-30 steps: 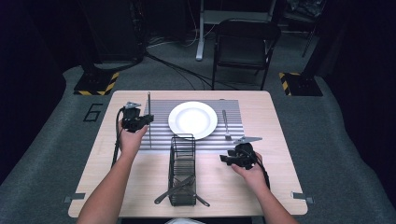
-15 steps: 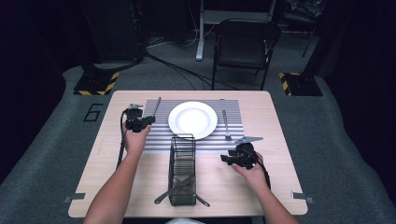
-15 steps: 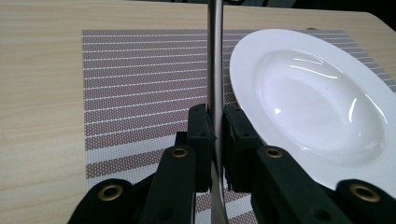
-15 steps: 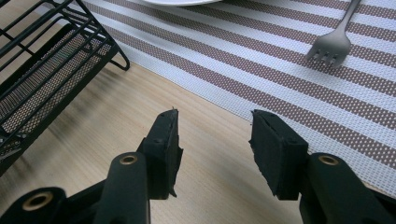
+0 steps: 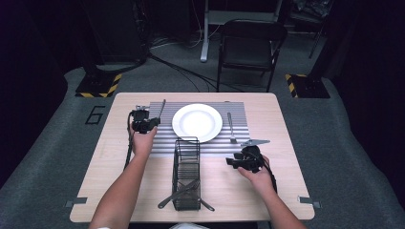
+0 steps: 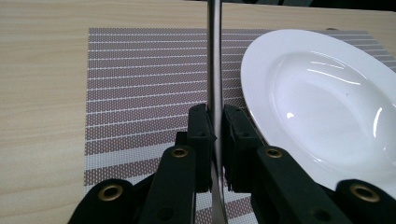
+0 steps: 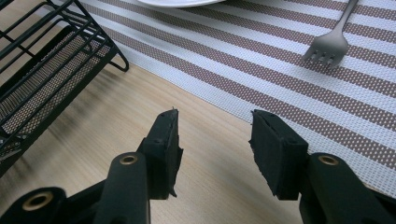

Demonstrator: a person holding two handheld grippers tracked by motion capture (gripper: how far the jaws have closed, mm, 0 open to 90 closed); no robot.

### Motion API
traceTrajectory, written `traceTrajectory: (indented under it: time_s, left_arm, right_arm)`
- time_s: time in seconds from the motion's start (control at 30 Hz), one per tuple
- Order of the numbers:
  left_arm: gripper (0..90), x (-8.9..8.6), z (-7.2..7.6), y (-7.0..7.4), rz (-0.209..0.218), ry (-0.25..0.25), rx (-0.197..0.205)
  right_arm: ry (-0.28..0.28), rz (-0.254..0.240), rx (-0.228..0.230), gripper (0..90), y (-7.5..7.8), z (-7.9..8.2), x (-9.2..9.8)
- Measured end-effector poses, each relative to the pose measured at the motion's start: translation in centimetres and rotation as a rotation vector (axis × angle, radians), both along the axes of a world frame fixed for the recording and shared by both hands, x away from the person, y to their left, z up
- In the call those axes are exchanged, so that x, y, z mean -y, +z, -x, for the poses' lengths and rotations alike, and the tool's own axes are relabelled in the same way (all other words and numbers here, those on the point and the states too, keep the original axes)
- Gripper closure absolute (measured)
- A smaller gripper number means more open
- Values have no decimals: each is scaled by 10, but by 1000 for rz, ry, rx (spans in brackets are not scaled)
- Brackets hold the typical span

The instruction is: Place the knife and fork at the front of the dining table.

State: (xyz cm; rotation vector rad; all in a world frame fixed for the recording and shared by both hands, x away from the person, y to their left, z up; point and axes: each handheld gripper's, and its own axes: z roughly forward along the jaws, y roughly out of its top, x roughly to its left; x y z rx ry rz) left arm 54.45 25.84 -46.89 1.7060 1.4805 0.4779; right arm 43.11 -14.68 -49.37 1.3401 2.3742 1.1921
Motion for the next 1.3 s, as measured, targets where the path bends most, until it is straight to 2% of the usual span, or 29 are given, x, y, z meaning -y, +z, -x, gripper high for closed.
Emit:
traceTrajectory:
  time_s: [0.1,0.17,0.27,0.33,0.4,0.5,0.77,0.93,1.2,1.3]
  left_arm:
    - [823,0,-4,-2,15,33,-10]
    - [823,2,-8,-1,3,45,-44]
    - [823,5,-14,2,-6,61,-52]
    - [823,6,-17,2,9,82,-57]
    - [823,9,-20,3,-10,96,-82]
    - [823,15,-25,2,-33,109,-89]
    - [823,25,-36,-7,19,167,-117]
    - [823,27,-43,-15,9,174,-125]
    - [823,25,-50,-28,44,213,-160]
    - [823,24,-52,-31,43,222,-168]
  right_arm:
    - [5,0,1,517,0,0,0]
    - [3,0,1,517,0,0,0]
    - [6,-1,-1,517,0,0,-1]
    - [8,1,-1,517,0,0,-1]
    - [7,-1,-4,518,0,0,-1]
    - [11,-6,1,520,0,0,0]
    - [10,-13,-5,525,3,1,0]
    - [10,-19,-7,525,3,1,0]
    - [11,-19,5,525,3,1,2]
    - [8,-18,7,525,3,1,2]
